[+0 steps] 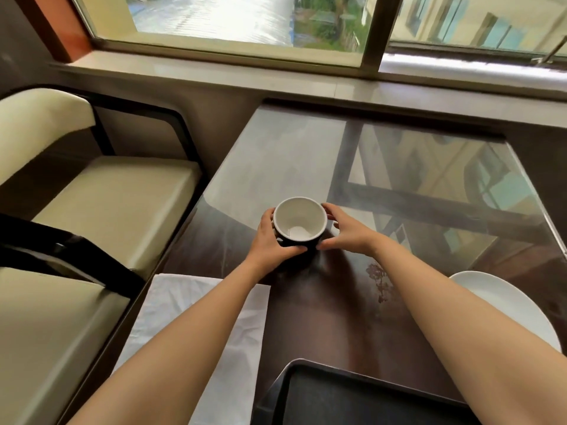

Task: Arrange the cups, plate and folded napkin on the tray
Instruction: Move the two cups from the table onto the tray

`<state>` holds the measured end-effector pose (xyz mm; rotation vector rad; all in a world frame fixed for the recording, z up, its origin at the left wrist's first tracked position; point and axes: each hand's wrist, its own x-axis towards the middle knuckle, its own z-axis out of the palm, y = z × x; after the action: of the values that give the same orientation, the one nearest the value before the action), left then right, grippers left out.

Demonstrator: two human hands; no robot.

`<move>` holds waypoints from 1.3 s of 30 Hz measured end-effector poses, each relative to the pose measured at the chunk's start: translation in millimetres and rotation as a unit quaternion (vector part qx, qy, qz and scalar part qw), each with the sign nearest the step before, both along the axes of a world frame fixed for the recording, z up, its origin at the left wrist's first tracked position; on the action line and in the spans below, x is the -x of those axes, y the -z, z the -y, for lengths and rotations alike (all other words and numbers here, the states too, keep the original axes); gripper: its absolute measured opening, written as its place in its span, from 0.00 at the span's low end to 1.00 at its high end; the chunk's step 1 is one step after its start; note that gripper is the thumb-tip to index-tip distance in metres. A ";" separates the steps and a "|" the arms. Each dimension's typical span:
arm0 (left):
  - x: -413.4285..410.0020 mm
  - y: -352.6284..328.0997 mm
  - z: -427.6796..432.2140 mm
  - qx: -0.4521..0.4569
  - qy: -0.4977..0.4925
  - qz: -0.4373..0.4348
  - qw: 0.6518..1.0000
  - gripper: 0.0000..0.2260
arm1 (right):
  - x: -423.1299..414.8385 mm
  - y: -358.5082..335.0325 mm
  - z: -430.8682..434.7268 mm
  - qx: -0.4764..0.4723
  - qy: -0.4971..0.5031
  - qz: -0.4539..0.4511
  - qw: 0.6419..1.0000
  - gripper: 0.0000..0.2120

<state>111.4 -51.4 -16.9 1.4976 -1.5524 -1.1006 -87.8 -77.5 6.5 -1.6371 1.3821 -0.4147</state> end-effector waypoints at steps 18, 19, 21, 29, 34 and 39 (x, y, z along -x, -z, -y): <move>4.0 -26.3 -7.2 0.015 0.037 -0.022 0.999 0.39 | 8.1 -18.1 -17.4 -0.019 0.022 0.106 0.994 0.37; 5.4 -32.0 -8.6 0.018 0.042 -0.025 0.999 0.39 | 10.6 -23.7 -20.5 -0.019 0.024 0.114 0.993 0.36; 9.4 -44.8 -12.4 0.027 0.050 -0.032 0.998 0.38 | 15.9 -37.1 -27.6 -0.013 0.028 0.127 0.991 0.36; 45.3 -104.1 -42.7 0.053 0.078 -0.076 0.993 0.34 | 51.4 -104.6 -73.7 0.050 0.051 0.138 0.988 0.35; 81.1 -138.8 -68.8 0.071 0.124 -0.081 0.986 0.35 | 87.3 -141.3 -116.3 0.089 0.073 0.118 0.986 0.36; 120.2 -161.1 -101.3 0.073 0.158 -0.089 0.981 0.35 | 125.1 -167.0 -164.9 0.111 0.104 0.105 0.983 0.36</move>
<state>-8.8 49.9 144.2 1.0484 -1.7405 -1.2316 -212.8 87.4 173.5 -1.5761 1.3889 -0.8671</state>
